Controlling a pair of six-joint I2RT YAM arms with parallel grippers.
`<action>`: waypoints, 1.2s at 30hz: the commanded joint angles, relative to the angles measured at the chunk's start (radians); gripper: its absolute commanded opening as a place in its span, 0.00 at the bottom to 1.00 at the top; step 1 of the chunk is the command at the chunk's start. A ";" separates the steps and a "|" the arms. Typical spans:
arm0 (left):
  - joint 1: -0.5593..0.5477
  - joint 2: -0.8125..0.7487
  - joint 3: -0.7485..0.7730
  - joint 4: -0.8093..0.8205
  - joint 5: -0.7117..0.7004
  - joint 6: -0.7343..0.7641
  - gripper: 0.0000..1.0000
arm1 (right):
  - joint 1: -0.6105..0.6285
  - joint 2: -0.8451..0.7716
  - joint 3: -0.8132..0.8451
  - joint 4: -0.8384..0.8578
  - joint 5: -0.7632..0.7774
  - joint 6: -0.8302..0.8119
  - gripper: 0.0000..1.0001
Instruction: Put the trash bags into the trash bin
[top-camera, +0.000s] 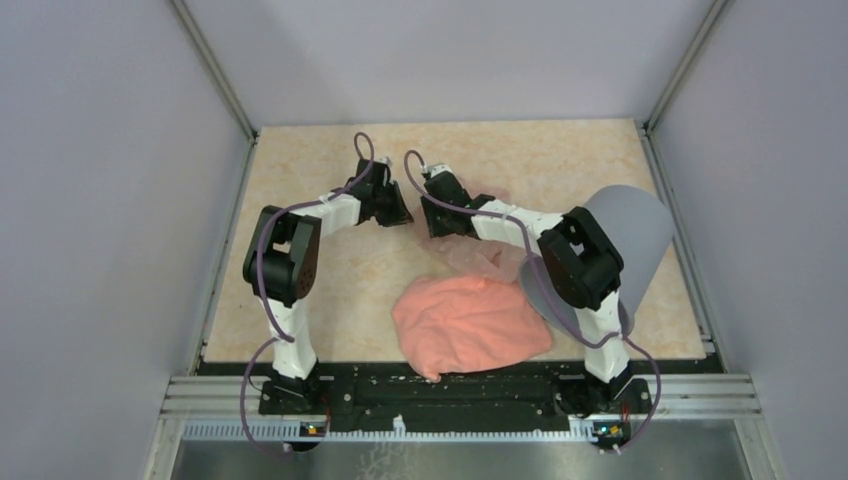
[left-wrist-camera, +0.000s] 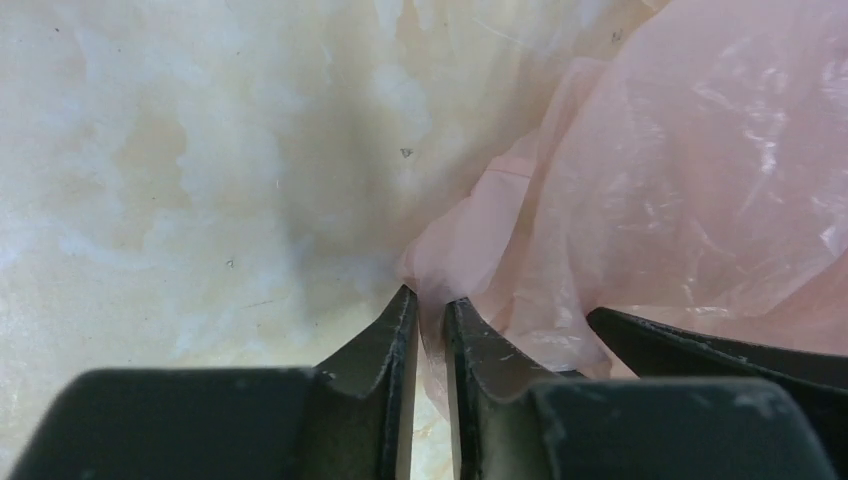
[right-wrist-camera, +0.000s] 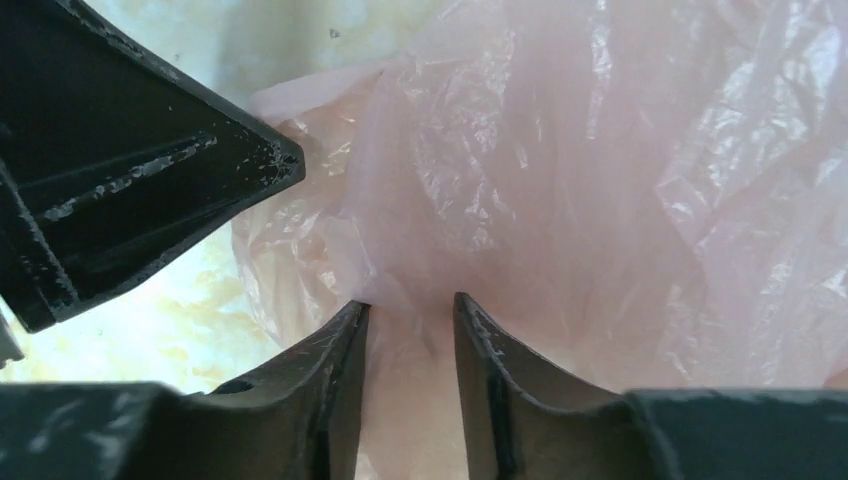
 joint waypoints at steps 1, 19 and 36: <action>0.008 -0.031 0.027 0.023 -0.005 0.011 0.17 | -0.008 -0.042 0.044 0.003 0.022 0.035 0.22; 0.047 -0.301 -0.094 -0.078 0.036 0.058 0.10 | -0.008 -0.460 0.135 -0.146 0.091 -0.046 0.00; 0.047 -0.870 -0.233 -0.124 0.102 0.396 0.77 | -0.008 -0.455 0.450 -0.445 -0.183 -0.258 0.00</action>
